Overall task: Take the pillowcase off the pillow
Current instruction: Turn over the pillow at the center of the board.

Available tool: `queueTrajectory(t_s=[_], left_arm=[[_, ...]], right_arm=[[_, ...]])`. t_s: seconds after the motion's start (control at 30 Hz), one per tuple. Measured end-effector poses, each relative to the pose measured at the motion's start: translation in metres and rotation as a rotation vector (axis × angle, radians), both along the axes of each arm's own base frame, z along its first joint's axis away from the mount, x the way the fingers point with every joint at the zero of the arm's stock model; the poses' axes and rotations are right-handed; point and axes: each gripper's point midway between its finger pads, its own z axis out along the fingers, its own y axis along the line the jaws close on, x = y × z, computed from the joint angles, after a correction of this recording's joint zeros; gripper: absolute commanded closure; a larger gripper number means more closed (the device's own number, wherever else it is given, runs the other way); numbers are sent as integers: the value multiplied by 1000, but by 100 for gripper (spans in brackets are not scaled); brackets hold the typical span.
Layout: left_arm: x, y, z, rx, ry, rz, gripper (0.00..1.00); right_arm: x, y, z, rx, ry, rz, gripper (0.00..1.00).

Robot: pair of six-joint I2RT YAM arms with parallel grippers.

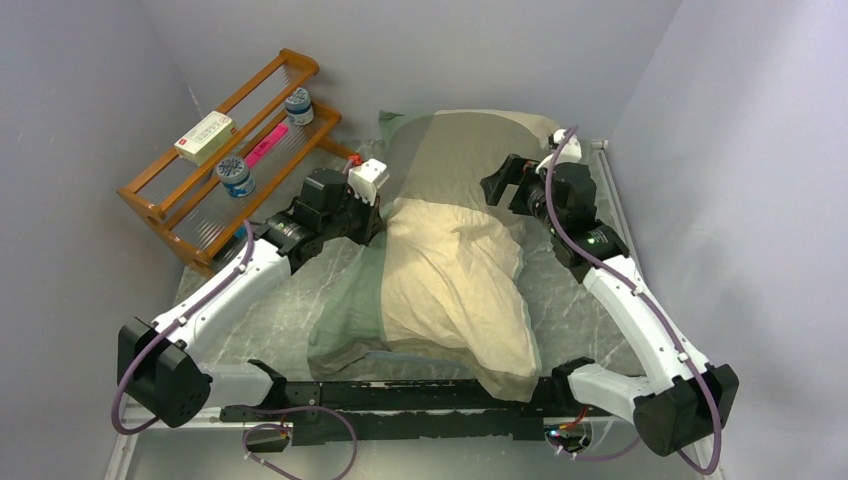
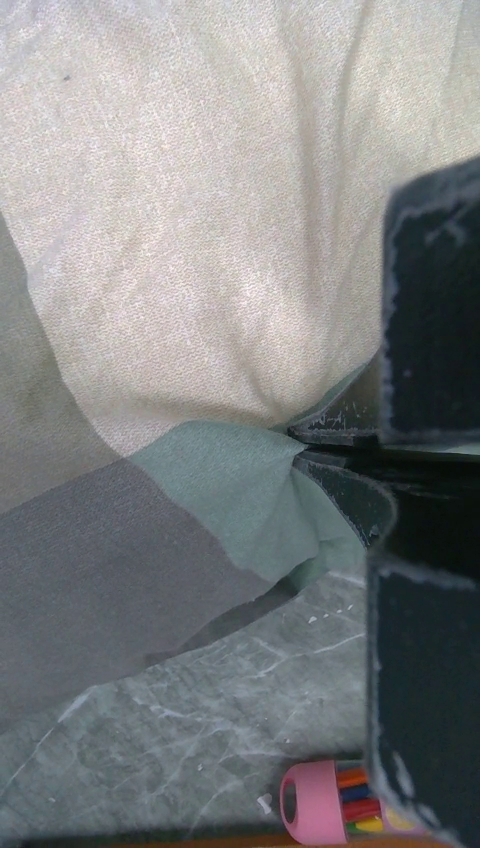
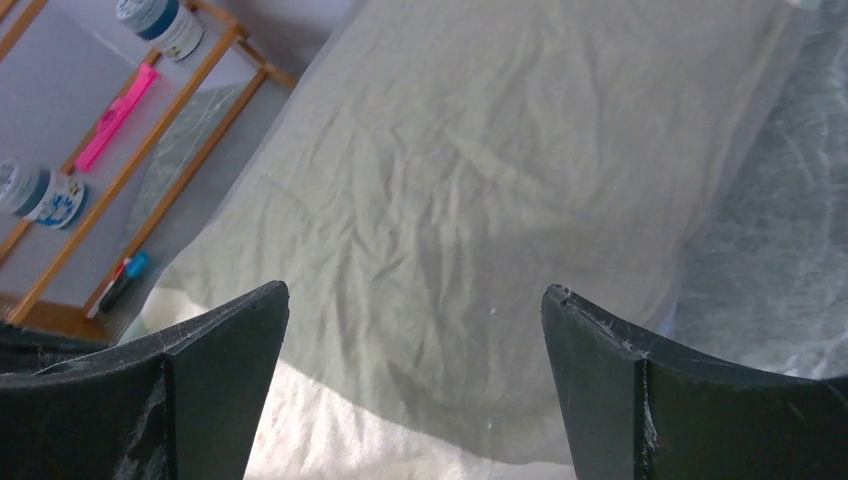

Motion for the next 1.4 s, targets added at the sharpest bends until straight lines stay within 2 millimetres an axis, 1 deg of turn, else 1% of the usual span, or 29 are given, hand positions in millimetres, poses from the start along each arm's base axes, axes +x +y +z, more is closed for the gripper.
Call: queueTrajectory(t_s=[0.13,0.23,0.27,0.33,0.43,0.47,0.53,0.63,0.77,0.87,0.97,1.07,1.13,1.23,1.33,1.4], left_arm=[[1,2,1,0,-3,5,95],[2,6,3,-2,-5,13,95],[3,8,3,-5,-4,15,95],[4,11,4,-11,-3,20,95],[5,15,2,-15,4,23,95],[5,16,1,-14,5,22,95],[4,15,1,-16,6,11,95],[3,14,1,-17,2,-3,95],[2,12,2,-21,2,-17,95],[2,12,2,-21,1,-20,95],[1,12,1,-22,3,-23,95],[1,12,1,-20,0,-27,95],[1,12,1,-17,-2,-31,95],[1,12,0,-13,-3,-36,95],[0,13,-4,-7,2,-37,86],[0,14,-5,0,5,-33,79]], right_arm=[[10,-10,-1,-12,-8,-51,1],[25,-22,-10,1,12,-66,2],[31,-30,-14,14,24,-78,3],[46,-54,-22,58,44,-117,3],[56,-85,-38,141,71,-169,3],[57,-93,-44,171,80,-180,3],[59,-98,-55,230,93,-176,3],[62,-94,-71,302,122,-139,3],[63,-79,-97,375,167,-61,3],[59,-67,-115,425,206,-6,3],[56,-57,-128,481,231,39,4],[56,-48,-134,516,234,85,6],[58,-40,-134,536,225,122,10],[61,-28,-134,577,212,182,19],[64,-17,-133,620,194,246,32],[64,-9,-128,642,175,287,46]])
